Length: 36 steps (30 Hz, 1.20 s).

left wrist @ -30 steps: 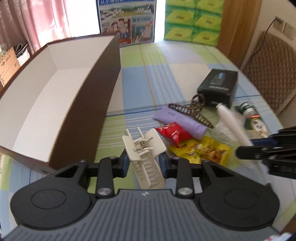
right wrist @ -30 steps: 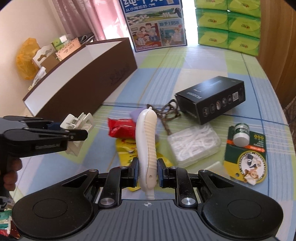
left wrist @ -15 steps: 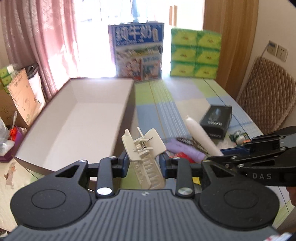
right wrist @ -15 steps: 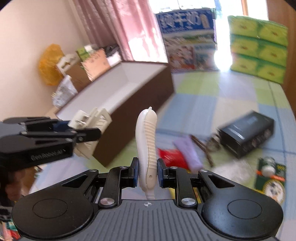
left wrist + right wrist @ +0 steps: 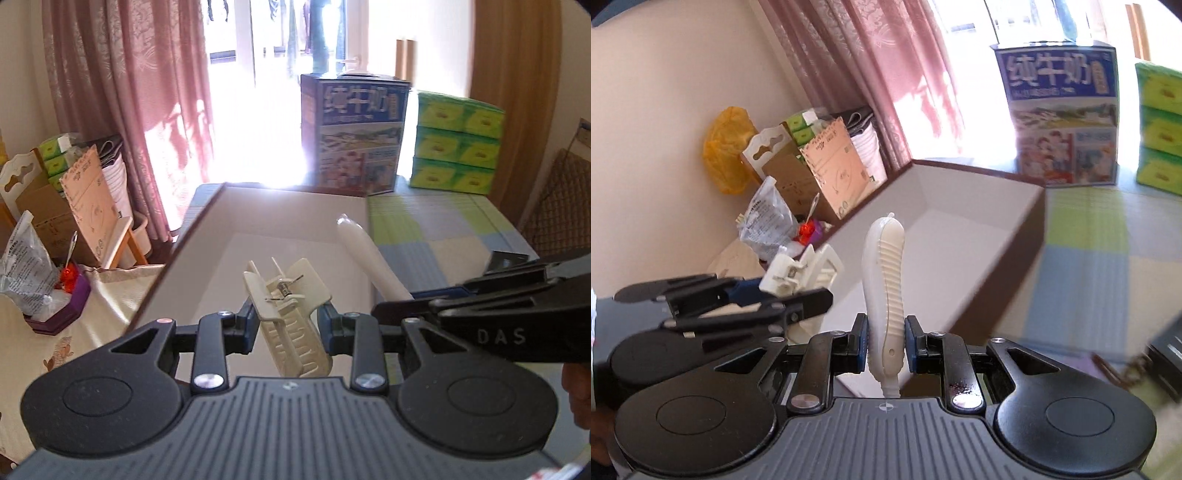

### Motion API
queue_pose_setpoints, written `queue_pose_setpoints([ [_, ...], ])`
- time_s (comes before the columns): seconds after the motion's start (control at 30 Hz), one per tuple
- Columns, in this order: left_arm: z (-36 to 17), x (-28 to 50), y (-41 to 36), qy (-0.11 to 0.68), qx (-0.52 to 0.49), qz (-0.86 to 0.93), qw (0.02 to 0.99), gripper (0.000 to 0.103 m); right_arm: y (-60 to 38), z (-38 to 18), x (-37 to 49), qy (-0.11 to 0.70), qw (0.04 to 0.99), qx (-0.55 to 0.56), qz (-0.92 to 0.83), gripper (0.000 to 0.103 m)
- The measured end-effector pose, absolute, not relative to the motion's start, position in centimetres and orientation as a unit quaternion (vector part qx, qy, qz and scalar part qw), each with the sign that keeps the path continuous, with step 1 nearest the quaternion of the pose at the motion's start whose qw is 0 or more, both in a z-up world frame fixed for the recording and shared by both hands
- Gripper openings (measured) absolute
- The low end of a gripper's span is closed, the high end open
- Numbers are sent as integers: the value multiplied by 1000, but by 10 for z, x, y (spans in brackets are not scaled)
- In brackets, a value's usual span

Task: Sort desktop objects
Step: 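Carry clip and toothbrush into the brown box with both grippers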

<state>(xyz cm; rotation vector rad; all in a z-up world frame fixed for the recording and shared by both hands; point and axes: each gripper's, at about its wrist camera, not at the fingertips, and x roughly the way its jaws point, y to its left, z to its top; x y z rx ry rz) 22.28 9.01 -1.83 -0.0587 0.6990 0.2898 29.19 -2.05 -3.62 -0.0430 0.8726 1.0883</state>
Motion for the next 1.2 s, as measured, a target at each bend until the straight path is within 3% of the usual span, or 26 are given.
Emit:
queue_pose_setpoints([
  [0.43, -67, 260, 173, 383, -47, 145, 911, 28, 66, -79, 336, 434, 777, -28, 455, 17],
  [0.83, -120, 288, 191, 457, -37, 113, 882, 28, 91, -130, 348, 482, 757, -97, 430, 17],
  [1.13, -129, 290, 199, 469, -41, 106, 876, 29, 99, -140, 348, 493, 748, -126, 426, 17],
  [1.2, -130, 290, 200, 470, -41, 107, 875, 34, 100, -142, 347, 495, 747, -131, 424, 17],
])
